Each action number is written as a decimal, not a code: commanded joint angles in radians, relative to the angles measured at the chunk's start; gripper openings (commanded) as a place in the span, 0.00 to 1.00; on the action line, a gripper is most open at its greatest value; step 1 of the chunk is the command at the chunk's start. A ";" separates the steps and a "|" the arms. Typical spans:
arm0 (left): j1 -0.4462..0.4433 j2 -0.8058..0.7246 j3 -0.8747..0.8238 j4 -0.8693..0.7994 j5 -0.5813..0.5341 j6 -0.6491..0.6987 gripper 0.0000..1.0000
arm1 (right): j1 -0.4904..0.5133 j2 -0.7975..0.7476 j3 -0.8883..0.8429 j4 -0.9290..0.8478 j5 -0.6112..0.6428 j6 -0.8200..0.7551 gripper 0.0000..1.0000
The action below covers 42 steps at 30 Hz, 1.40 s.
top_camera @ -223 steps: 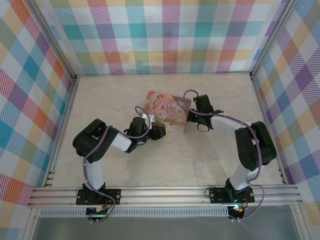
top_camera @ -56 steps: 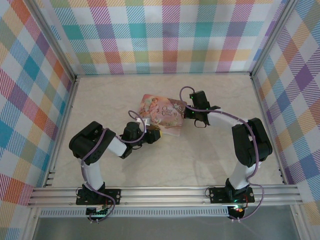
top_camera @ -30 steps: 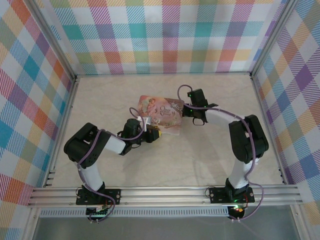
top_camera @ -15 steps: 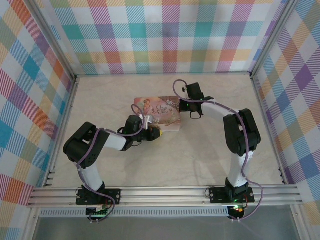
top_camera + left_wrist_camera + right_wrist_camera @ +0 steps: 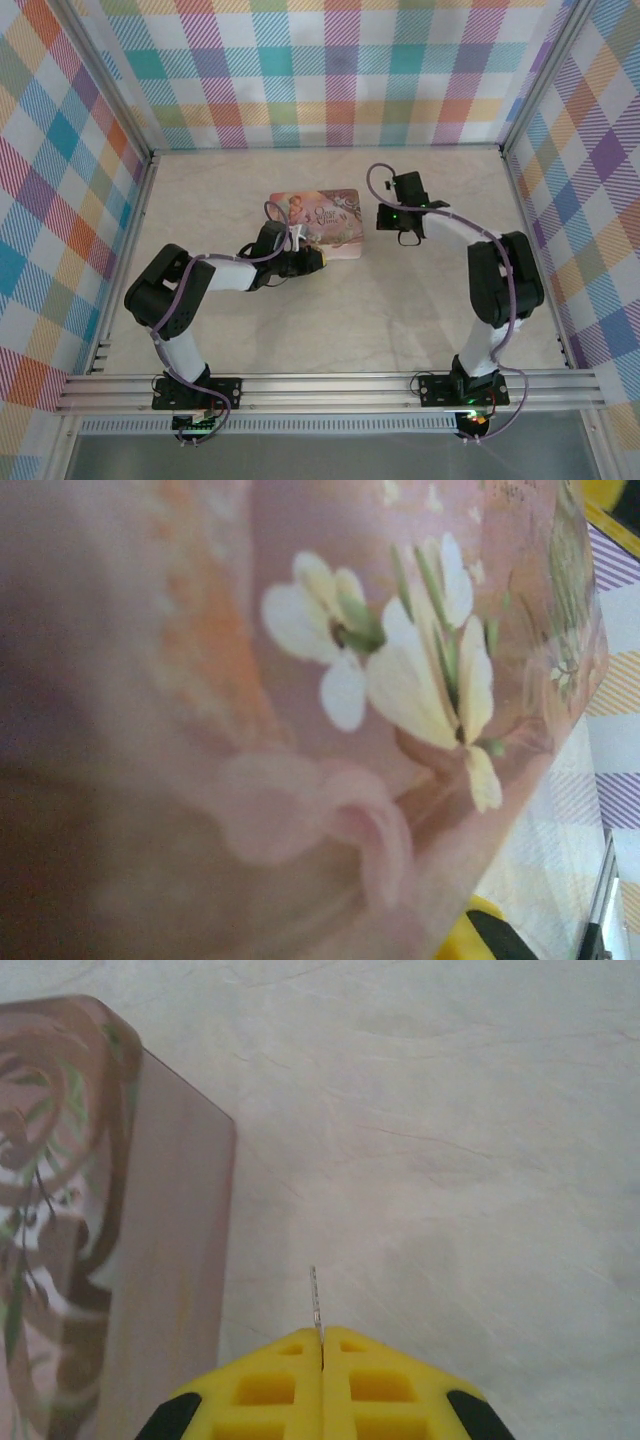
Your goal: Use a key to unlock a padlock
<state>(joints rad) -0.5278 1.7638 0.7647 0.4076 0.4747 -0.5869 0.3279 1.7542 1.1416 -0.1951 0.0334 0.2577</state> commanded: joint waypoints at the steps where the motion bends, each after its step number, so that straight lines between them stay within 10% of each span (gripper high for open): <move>1: -0.003 -0.047 0.050 -0.046 -0.007 -0.042 0.10 | -0.006 -0.091 -0.061 0.022 -0.020 0.027 0.00; 25: -0.020 -0.050 0.171 -0.115 0.023 -0.193 0.10 | -0.024 -0.801 -0.576 0.245 -0.471 0.305 0.00; 42: -0.021 -0.032 0.188 -0.073 0.047 -0.258 0.10 | 0.066 -0.753 -0.812 0.659 -0.460 0.533 0.00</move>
<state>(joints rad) -0.5419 1.7504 0.9211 0.2741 0.4812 -0.8158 0.3729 0.9699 0.3542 0.3046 -0.4347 0.7403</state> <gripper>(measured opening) 0.114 0.061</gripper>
